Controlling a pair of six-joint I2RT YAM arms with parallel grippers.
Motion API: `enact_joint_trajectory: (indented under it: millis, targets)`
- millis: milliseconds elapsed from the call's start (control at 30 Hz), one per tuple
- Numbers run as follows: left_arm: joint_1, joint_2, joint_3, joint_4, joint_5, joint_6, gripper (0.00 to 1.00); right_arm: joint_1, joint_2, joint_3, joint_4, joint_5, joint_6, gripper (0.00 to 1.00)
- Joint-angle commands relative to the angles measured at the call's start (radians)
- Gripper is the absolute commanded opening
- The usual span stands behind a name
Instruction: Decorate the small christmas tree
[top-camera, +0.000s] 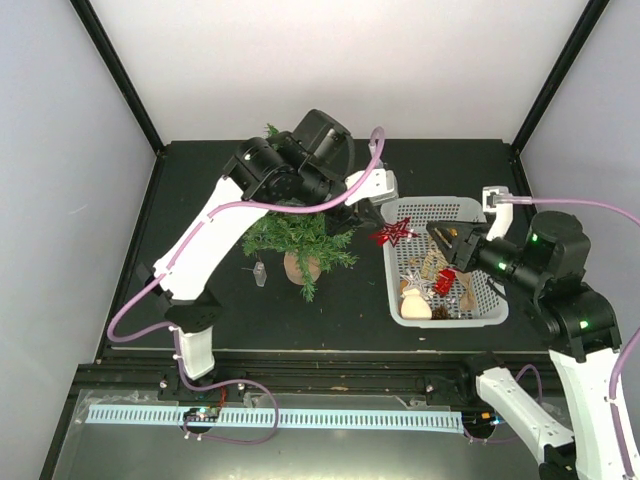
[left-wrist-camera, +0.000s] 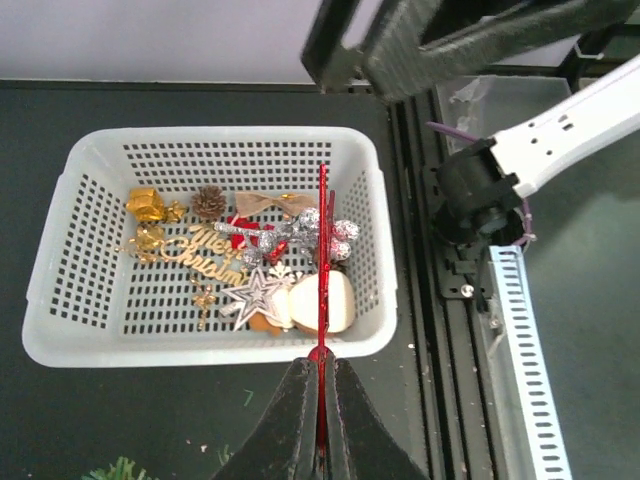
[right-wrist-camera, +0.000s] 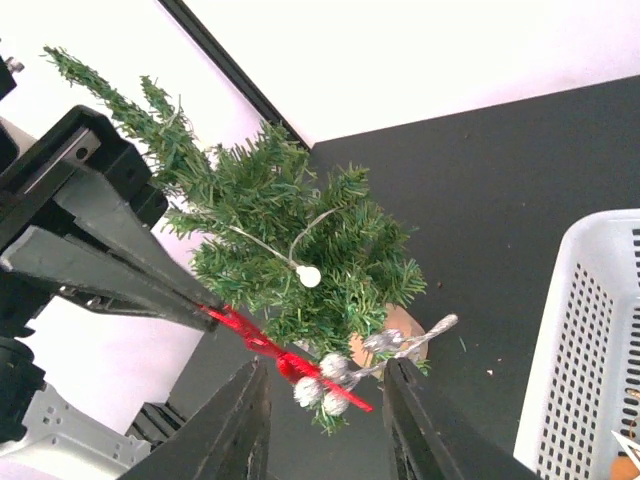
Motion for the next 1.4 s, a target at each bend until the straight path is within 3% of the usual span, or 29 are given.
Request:
enact_joint_trajectory:
  millis: [0,100,133,167,200,233,400,500,767,967,1367]
  targets:
    - [-0.008,-0.089,-0.039,-0.057,0.043,0.009,0.02,0.002,0.002,0.014,-0.013,-0.024,-0.021,0.32]
    - [-0.007,-0.128,-0.072,-0.076,0.044,0.022,0.02,0.003,0.001,-0.004,-0.006,-0.088,-0.013,0.35]
    - [-0.006,-0.139,-0.079,-0.081,0.047,0.028,0.02,0.002,-0.002,-0.010,-0.007,-0.101,-0.006,0.43]
    - [-0.008,-0.151,-0.085,-0.085,0.054,0.034,0.01,0.003,-0.001,-0.017,-0.003,-0.118,0.002,0.63]
    - [-0.008,-0.162,-0.090,-0.086,0.058,0.038,0.01,0.003,0.001,-0.029,0.009,-0.149,0.016,0.71]
    - [-0.008,-0.173,-0.093,-0.088,0.056,0.043,0.02,0.002,0.007,-0.037,0.023,-0.181,0.035,0.74]
    - [-0.012,-0.210,-0.105,-0.086,-0.016,0.066,0.02,0.002,0.032,-0.091,0.164,-0.343,0.194,0.76]
    - [-0.018,-0.227,-0.108,-0.086,-0.042,0.079,0.02,0.002,0.042,-0.108,0.230,-0.389,0.301,0.81]
    - [-0.035,-0.257,-0.116,-0.080,-0.087,0.090,0.02,0.002,0.028,-0.217,0.514,-0.513,0.528,0.83]
    - [-0.079,-0.275,-0.120,-0.057,-0.211,0.127,0.02,0.002,0.027,-0.295,0.562,-0.519,0.596,0.83]
    - [-0.233,-0.327,-0.224,0.032,-0.515,0.246,0.02,0.002,0.078,-0.268,0.548,-0.528,0.664,0.82]
